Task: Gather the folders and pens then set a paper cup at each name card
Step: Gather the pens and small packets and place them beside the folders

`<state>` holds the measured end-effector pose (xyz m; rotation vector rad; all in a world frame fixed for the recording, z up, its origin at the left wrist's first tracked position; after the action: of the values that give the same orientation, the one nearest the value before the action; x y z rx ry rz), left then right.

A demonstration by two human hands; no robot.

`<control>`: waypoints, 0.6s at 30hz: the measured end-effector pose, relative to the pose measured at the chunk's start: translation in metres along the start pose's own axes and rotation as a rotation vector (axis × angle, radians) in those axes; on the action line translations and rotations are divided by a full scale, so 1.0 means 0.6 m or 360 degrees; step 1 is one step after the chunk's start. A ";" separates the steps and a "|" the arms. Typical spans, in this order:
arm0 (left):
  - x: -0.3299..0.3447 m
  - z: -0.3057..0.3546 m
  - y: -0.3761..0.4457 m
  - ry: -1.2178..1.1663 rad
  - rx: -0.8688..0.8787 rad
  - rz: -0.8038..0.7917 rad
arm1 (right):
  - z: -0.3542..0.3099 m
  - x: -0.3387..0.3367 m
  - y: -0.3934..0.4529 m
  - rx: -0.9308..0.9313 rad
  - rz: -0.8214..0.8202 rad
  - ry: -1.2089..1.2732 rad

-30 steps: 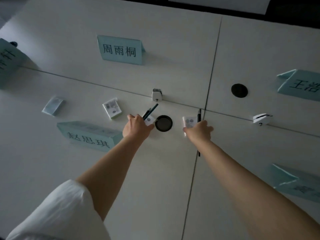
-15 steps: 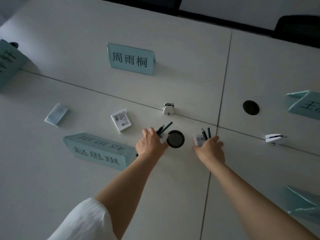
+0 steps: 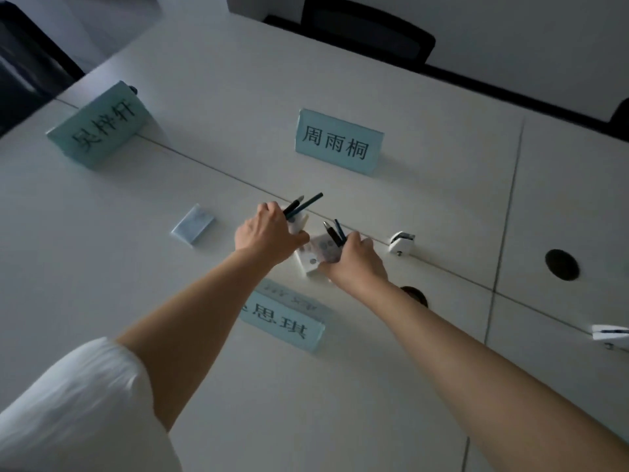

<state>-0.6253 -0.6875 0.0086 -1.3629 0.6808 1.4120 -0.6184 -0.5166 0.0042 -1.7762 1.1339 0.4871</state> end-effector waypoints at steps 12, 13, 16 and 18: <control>0.017 -0.303 0.092 0.0083 -0.0550 -0.0021 | -0.054 0.100 0.102 0.0180 0.0019 -0.0296; 0.021 -0.311 0.100 0.0085 -0.0558 -0.0023 | -0.050 0.104 0.104 0.0186 0.0037 -0.0336; 0.034 -0.322 0.125 0.0052 -0.0551 -0.0047 | -0.044 0.115 0.110 0.0182 0.0102 -0.0396; 0.043 -0.323 0.137 0.0015 -0.0535 -0.0083 | -0.045 0.121 0.112 0.0169 0.0132 -0.0446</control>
<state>-0.6236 -0.8825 -0.0747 -1.6352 0.4216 1.5261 -0.6441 -0.5837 -0.0688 -1.5193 1.0183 0.6896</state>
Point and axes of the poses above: each hand's wrist, its own y-axis towards the middle knuckle, its own x-axis out of the palm, z = x × y, the point moved 5 cm from there along y, towards the middle knuckle, and after that the axes turned 2 degrees about y, right-handed, at the moved point
